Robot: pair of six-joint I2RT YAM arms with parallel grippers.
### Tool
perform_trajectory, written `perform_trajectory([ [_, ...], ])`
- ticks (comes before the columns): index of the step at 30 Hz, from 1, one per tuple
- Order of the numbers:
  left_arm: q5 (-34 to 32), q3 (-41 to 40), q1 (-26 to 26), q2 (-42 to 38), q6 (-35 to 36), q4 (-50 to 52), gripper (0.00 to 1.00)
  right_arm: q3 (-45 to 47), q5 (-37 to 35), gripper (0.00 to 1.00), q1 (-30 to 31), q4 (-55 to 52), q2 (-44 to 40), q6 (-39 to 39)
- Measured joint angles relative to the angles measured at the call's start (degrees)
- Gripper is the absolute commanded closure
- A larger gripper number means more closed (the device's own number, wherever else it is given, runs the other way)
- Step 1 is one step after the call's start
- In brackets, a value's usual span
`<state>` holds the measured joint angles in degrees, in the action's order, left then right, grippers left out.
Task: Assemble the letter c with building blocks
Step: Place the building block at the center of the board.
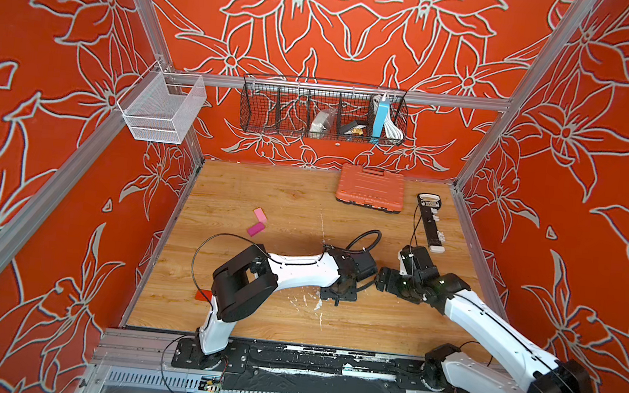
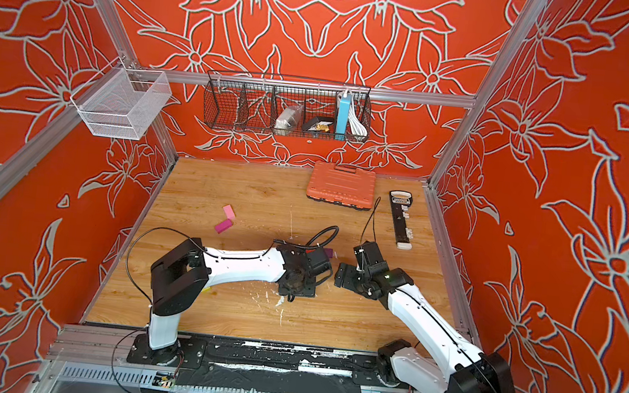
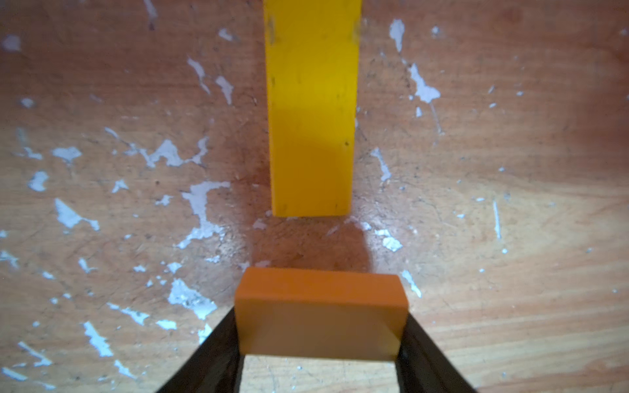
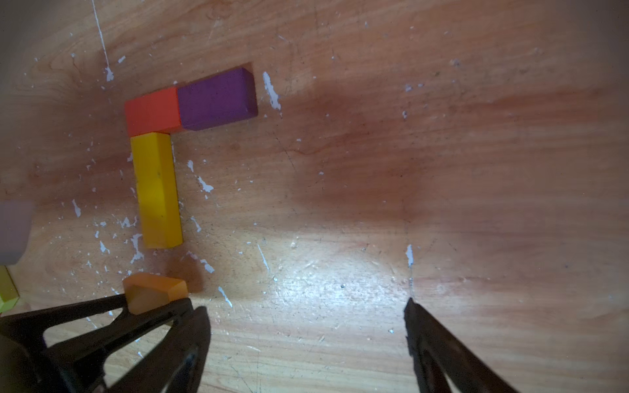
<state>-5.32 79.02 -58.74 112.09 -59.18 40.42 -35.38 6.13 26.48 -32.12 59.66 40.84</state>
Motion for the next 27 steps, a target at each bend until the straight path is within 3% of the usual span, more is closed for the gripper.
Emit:
perform_trajectory([
  [9,0.0,1.2,-0.2,1.7,-0.9,0.4,0.34,0.4,0.0,0.08,-0.5,-0.1,-0.9,0.0],
  [21,0.3,1.6,-0.2,2.4,-1.0,0.3,0.18,0.5,0.0,0.08,-0.9,-0.4,-0.9,0.0],
  [27,0.4,-2.6,0.2,-3.3,-0.6,-1.1,0.11,0.5,0.9,0.11,-1.0,-1.1,-1.0,-0.5],
])
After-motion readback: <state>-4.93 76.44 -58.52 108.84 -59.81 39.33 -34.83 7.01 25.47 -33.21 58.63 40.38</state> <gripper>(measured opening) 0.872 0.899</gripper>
